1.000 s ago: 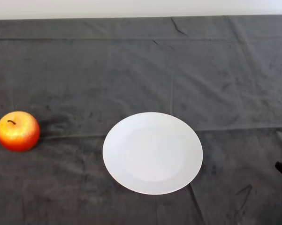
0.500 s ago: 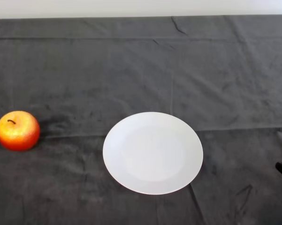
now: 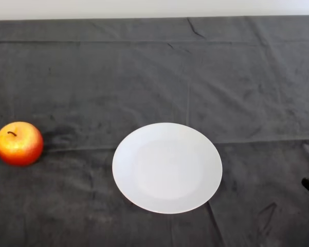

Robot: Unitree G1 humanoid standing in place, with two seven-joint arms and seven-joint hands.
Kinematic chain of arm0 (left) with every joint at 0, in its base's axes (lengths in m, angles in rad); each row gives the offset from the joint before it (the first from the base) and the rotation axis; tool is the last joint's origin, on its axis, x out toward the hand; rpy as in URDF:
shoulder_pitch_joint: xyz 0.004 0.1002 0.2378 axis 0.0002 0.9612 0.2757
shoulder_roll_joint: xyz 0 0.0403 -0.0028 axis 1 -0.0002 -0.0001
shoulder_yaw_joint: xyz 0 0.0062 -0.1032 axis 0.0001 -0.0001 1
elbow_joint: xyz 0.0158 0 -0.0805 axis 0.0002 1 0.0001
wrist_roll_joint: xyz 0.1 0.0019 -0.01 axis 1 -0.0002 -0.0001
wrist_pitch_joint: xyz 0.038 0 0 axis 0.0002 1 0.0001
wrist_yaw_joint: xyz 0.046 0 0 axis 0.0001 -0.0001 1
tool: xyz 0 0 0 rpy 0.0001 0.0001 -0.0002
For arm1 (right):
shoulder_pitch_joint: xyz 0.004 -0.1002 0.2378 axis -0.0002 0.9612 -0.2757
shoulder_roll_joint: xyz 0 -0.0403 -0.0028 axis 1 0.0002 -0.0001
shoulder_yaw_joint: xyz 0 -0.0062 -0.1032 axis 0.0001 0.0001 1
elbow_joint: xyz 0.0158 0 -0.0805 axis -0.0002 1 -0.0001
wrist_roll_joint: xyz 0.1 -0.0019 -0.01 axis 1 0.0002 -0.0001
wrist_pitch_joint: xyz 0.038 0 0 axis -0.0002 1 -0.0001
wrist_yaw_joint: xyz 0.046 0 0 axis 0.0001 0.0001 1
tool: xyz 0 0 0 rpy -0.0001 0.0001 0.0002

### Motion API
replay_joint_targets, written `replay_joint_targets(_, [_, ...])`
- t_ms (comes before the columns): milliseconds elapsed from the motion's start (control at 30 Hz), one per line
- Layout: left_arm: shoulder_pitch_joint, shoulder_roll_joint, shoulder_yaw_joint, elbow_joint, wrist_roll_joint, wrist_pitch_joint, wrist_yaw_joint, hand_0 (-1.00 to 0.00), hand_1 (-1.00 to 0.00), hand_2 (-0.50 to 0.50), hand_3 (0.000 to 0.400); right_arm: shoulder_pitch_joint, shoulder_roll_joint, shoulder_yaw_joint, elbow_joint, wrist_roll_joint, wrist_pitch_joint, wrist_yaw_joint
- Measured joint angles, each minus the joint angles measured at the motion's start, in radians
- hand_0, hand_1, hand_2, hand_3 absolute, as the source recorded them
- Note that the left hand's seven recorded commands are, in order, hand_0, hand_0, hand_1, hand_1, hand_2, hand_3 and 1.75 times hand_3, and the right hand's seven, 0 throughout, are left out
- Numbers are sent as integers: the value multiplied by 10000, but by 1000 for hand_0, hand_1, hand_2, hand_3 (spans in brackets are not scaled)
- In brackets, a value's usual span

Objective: Move the apple to the plate

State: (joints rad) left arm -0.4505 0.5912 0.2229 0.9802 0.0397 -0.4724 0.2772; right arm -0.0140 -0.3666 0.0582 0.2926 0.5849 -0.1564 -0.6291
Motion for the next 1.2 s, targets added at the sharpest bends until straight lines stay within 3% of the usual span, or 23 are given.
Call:
replay_joint_targets(233, [184, -281, -600, -2268, 274, 1221, -584, 0, 0, 0, 0, 0, 0, -8, -22, -7, 0, 4])
replay_joint_targets(300, [470, -292, -624, -3153, 327, 1558, -825, 0, 0, 0, 0, 0, 5, -8, -63, -12, 0, 31])
replay_joint_targets(367, [668, -316, -649, -3783, 331, 1905, -1062, 0, 0, 0, 0, 0, 5, -15, -74, -17, 5, 30])
replay_joint_targets(467, [1116, -324, -904, -4560, 335, 2346, -1376, 0, 0, 0, 0, 2, 7, -52, -82, -51, 27, 29])
replay_joint_targets(533, [1469, -396, -1046, -4940, 340, 2603, -1652, 0, 0, 0, 0, 3, 8, -54, -83, -112, 61, 32])
replay_joint_targets(700, [1908, -462, -1392, -5033, 343, 3023, -2206, 0, 0, 0, 0, 3, 27, -111, -87, -185, 130, 51])
replay_joint_targets(967, [2002, -462, -1401, -5033, 406, 3521, -2815, 0, 0, 0, 0, 3, 40, -161, -88, -191, 148, 67])
replay_joint_targets(1200, [1996, -462, -1423, -5031, 797, 3807, -2852, 0, 0, 0, 0, 3, 42, -162, -89, -198, 149, 75])
